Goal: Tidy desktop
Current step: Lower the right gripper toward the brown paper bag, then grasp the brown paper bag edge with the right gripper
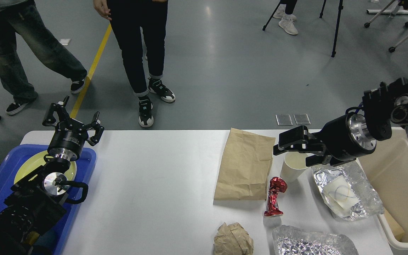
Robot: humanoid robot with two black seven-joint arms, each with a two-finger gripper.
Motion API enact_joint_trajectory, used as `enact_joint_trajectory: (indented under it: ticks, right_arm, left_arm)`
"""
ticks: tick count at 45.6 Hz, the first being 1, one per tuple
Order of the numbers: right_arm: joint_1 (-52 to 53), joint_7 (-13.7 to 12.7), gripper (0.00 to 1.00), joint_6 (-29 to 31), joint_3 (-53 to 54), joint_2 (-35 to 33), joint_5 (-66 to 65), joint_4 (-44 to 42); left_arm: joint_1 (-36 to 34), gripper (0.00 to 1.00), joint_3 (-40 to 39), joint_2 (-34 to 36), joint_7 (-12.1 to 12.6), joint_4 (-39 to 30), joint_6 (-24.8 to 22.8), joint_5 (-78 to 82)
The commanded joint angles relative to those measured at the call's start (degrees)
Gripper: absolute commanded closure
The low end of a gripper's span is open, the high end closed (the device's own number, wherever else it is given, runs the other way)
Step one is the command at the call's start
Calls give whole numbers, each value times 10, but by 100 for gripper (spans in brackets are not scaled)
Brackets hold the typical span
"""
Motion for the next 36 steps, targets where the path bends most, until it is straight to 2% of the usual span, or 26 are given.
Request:
enact_joint_trajectory:
  ticks: [1,7,20,36]
  right_arm:
    - [-37,-1,0,-8,-1,9,-1,-3]
    - [-86,-1,0,-37,-6,32,-1,-21]
    - [-155,-1,0,-81,-6,31,0,-21]
    - [-251,-1,0,-219,10,37,11,-30]
  left_arm:
    - [0,4,0,0,0,0,0,0]
    - [0,4,0,0,0,0,0,0]
    - [0,4,0,0,0,0,0,0]
    - [0,4,0,0,0,0,1,0]
